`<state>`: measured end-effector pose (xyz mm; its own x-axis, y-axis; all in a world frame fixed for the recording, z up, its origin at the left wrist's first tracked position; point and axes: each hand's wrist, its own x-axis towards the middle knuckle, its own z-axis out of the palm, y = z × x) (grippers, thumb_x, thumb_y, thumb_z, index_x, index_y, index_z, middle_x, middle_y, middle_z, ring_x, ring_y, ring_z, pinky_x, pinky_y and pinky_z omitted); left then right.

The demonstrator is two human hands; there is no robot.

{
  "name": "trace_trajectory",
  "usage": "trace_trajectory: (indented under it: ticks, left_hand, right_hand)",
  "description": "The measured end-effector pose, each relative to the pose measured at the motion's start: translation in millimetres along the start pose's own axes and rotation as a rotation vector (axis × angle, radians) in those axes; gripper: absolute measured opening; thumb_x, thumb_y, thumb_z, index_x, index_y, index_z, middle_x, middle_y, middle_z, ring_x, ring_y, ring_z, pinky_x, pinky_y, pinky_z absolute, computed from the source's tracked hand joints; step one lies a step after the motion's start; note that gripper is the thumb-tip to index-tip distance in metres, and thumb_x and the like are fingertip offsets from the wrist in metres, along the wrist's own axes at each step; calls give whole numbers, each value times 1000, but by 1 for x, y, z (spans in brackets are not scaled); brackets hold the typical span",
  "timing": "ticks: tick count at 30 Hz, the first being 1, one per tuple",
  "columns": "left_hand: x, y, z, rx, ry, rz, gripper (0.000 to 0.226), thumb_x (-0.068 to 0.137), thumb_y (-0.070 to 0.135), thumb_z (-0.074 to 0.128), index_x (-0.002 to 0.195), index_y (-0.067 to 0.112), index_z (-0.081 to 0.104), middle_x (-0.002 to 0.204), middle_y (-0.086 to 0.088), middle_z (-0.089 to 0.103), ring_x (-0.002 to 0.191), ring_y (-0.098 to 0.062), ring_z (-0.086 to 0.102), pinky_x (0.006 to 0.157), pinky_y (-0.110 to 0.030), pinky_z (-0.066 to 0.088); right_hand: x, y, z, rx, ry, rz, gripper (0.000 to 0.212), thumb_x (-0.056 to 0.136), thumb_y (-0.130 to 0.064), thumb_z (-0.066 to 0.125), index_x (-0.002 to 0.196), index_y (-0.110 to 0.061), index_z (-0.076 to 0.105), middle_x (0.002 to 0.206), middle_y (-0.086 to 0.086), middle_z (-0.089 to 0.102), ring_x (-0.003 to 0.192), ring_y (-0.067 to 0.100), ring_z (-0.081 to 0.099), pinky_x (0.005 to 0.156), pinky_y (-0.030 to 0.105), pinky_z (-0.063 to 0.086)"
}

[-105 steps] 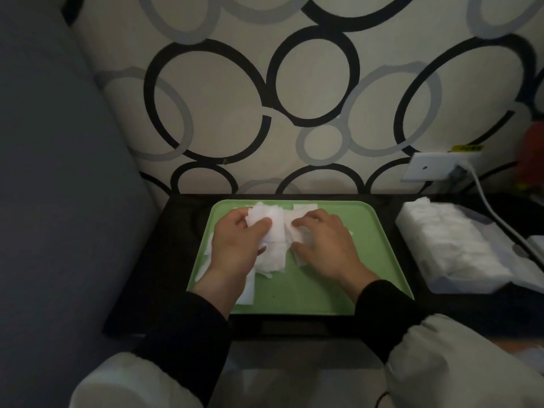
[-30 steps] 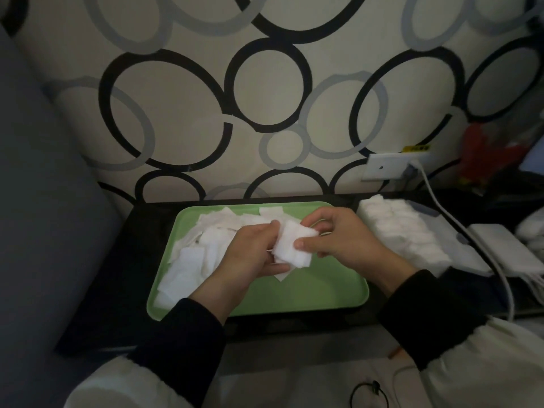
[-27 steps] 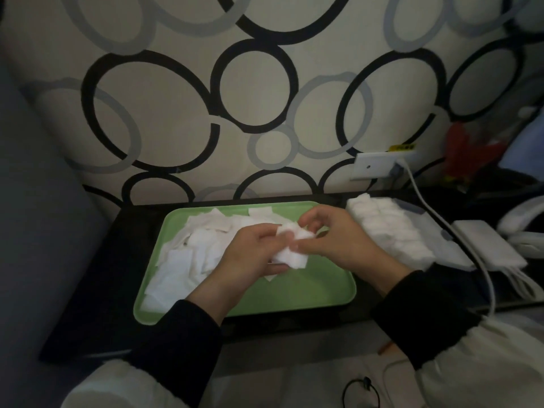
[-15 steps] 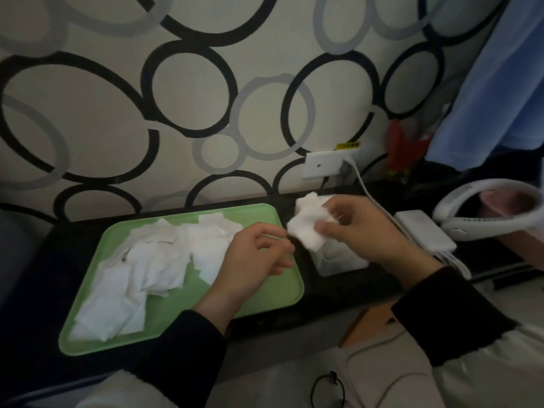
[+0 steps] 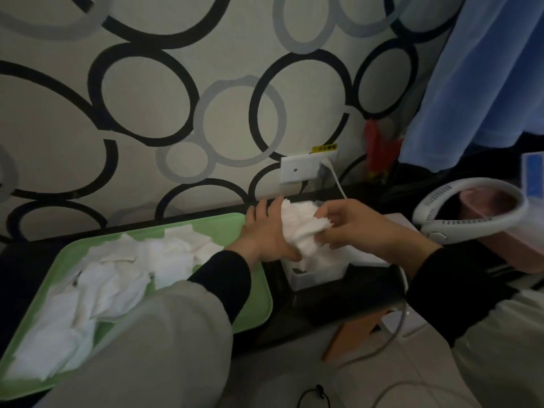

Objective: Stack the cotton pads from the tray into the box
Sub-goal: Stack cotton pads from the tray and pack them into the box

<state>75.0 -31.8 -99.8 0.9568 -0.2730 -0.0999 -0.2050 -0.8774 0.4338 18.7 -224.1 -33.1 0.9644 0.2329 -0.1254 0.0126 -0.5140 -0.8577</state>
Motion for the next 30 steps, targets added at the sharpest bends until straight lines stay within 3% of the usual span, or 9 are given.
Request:
trace_trajectory:
  ticks: [3, 6, 10, 15, 20, 26, 30]
  left_hand:
    - [16, -4, 2, 94, -30, 42, 126, 68, 52, 78, 157, 23, -7, 165, -11, -2, 152, -34, -9, 122, -54, 7]
    - [16, -1, -3, -18, -41, 85, 121, 72, 50, 81, 158, 18, 2, 163, -10, 8, 152, -32, 7, 124, -47, 11]
    - [8, -3, -8, -204, -25, 67, 112, 70, 33, 88, 155, 22, 16, 153, -8, 24, 137, -31, 36, 113, -44, 35]
    - [1, -1, -7, -245, -24, 73, 107, 71, 31, 86, 154, 23, 19, 149, -6, 26, 130, -28, 43, 107, -38, 40]
    - [-6, -4, -7, -359, -23, 83, 101, 74, 21, 84, 154, 20, 23, 150, -7, 31, 133, -25, 42, 109, -36, 39]
    - [-28, -8, -17, -386, 66, 90, 80, 81, 22, 75, 150, 27, 34, 145, -1, 47, 122, -19, 52, 99, -28, 42]
    - [-60, -26, -29, -371, 182, 52, 68, 87, 22, 71, 147, 26, 41, 148, 4, 48, 133, -16, 47, 101, -22, 35]
  right_hand:
    - [11, 5, 7, -233, -84, -52, 22, 79, -5, 75, 95, -18, 68, 97, 5, 70, 86, 20, 69, 81, 35, 56]
    - [17, 7, 12, -494, -123, -104, 19, 83, -10, 70, 92, -26, 66, 93, -9, 67, 80, 4, 62, 76, 21, 50]
    - [24, 8, 22, -762, -105, -65, 19, 88, -14, 62, 103, -24, 68, 100, -4, 65, 93, 15, 60, 86, 33, 52]
    - [33, 5, 39, -949, -111, 55, 21, 87, -23, 65, 107, -26, 67, 104, 1, 65, 100, 24, 62, 90, 42, 53]
    - [40, 6, 45, -1023, -95, 143, 25, 84, -31, 67, 108, -24, 69, 108, 2, 67, 102, 26, 63, 91, 39, 53]
    - [29, 3, 46, -886, 17, 66, 27, 81, -16, 66, 102, -32, 72, 100, -1, 69, 96, 20, 64, 86, 38, 56]
    - [17, -17, 34, -742, 62, 52, 33, 83, -11, 65, 106, -34, 70, 95, -13, 71, 95, 9, 64, 88, 36, 56]
